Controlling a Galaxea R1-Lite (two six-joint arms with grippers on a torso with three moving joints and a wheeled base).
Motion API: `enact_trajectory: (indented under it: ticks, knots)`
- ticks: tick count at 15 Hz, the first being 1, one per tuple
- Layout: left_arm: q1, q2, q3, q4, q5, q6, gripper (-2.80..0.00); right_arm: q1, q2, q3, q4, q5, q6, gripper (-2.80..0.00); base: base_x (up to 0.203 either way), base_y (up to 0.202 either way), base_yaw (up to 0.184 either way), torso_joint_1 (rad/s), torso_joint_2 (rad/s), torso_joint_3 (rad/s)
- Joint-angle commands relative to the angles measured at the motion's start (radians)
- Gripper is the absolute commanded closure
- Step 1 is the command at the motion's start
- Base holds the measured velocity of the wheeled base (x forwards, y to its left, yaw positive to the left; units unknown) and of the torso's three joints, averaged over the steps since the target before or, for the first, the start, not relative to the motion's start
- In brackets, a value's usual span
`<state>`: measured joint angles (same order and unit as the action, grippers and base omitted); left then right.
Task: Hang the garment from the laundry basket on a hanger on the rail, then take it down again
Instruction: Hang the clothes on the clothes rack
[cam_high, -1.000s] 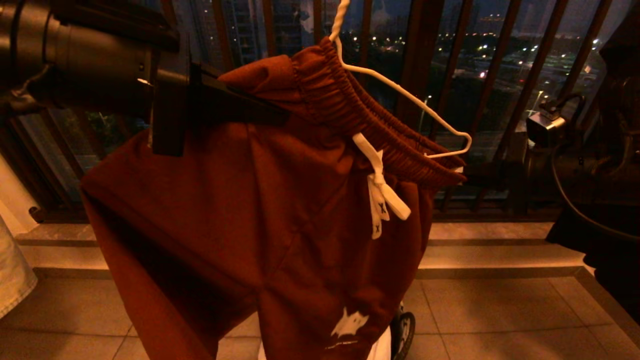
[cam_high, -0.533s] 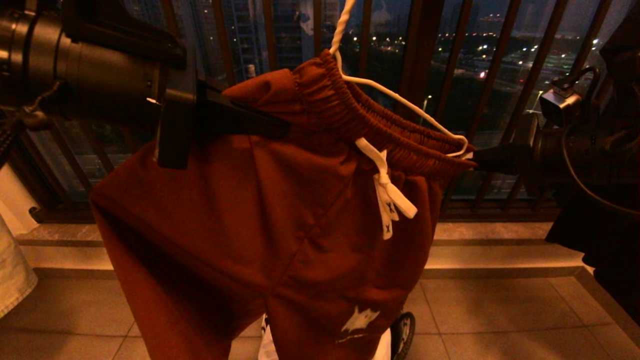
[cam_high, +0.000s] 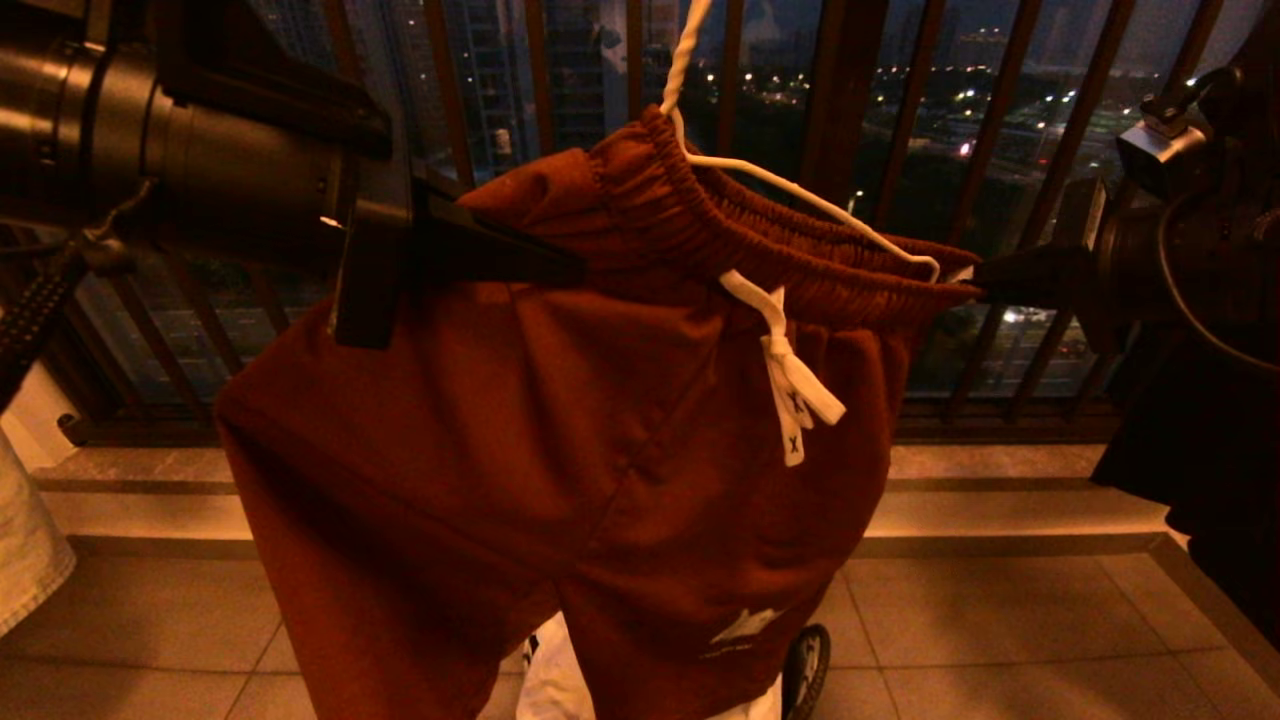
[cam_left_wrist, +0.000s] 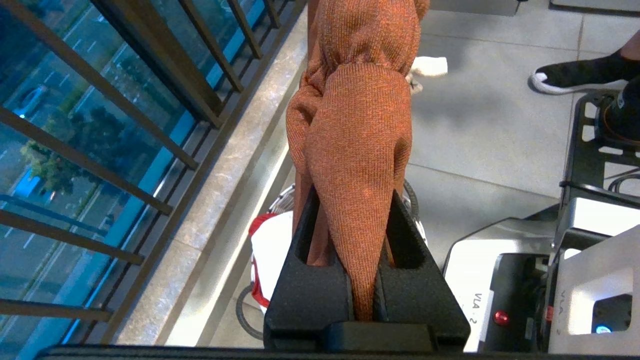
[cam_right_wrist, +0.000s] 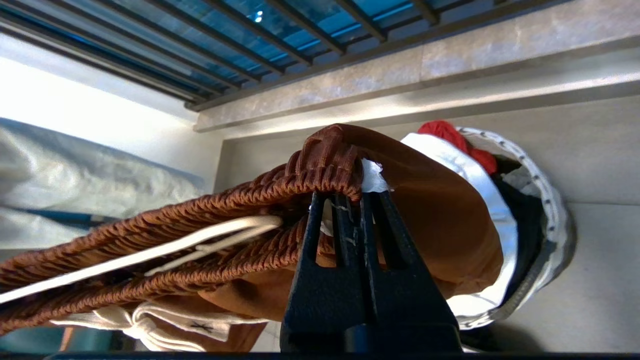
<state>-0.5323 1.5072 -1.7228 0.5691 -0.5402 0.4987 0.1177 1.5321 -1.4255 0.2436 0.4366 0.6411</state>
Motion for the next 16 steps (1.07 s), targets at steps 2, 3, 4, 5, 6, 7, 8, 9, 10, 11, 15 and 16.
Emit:
enact_trajectory:
  ticks: [2,3,4,5,6,7,8,9,10,11,15,16]
  knots:
    - [0.0,0.0,0.009,0.003,-0.004,0.003,0.0,0.0,0.01,-0.046,0.029,-0.004,-0.004,0.0,0.0,0.0,0.0,0.0,0.0,0.0]
    - [0.0,-0.001,0.012,0.003,-0.003,0.003,0.0,0.0,0.015,-0.063,0.035,-0.008,-0.006,0.0,0.0,0.0,0.0,0.0,0.0,0.0]
    - [0.0,-0.001,0.017,0.003,-0.003,0.003,0.0,0.002,0.013,-0.081,0.038,-0.01,-0.006,0.0,0.0,0.0,0.0,0.0,0.0,0.0]
    - [0.0,0.001,0.02,0.003,-0.003,0.002,0.0,0.003,0.01,-0.099,0.04,-0.01,-0.006,0.0,0.0,0.0,0.0,0.0,0.0,0.0]
    - [0.0,0.004,0.023,0.003,-0.003,0.0,0.0,0.005,0.005,-0.123,0.041,-0.011,-0.006,0.0,0.0,0.0,0.0,0.0,0.0,0.0]
    - [0.0,0.007,0.026,0.003,-0.004,-0.001,0.0,0.01,0.001,-0.15,0.043,-0.013,-0.006,0.0,0.0,0.0,0.0,0.0,0.0,0.0]
    - [0.0,0.008,0.035,0.002,-0.004,-0.002,0.0,0.015,-0.003,-0.169,0.058,-0.014,-0.013,0.0,0.0,0.0,0.0,0.0,0.0,0.0]
    - [0.0,0.007,0.05,0.002,-0.004,-0.002,0.0,0.02,-0.01,-0.175,0.072,-0.016,-0.054,0.0,0.0,0.0,0.0,0.0,0.0,0.0]
    - [0.0,0.008,0.061,-0.001,-0.005,-0.002,0.0,0.023,-0.019,-0.175,0.08,-0.022,-0.096,0.0,0.0,0.0,0.0,0.0,0.0,0.0]
    - [0.0,0.008,0.078,-0.027,-0.007,-0.007,0.0,0.032,-0.026,-0.175,0.082,-0.031,-0.107,0.0,0.0,0.0,0.0,0.0,0.0,0.0]
    - [0.0,-0.003,0.257,-0.298,-0.009,-0.077,0.0,0.111,-0.04,-0.176,0.093,-0.149,-0.181,0.0,0.0,0.0,0.0,0.0,0.0,0.0]
    - [0.0,-0.005,0.304,-0.369,-0.009,-0.098,0.0,0.139,-0.04,-0.176,0.097,-0.204,-0.204,0.0,0.0,0.0,0.0,0.0,0.0,0.0]
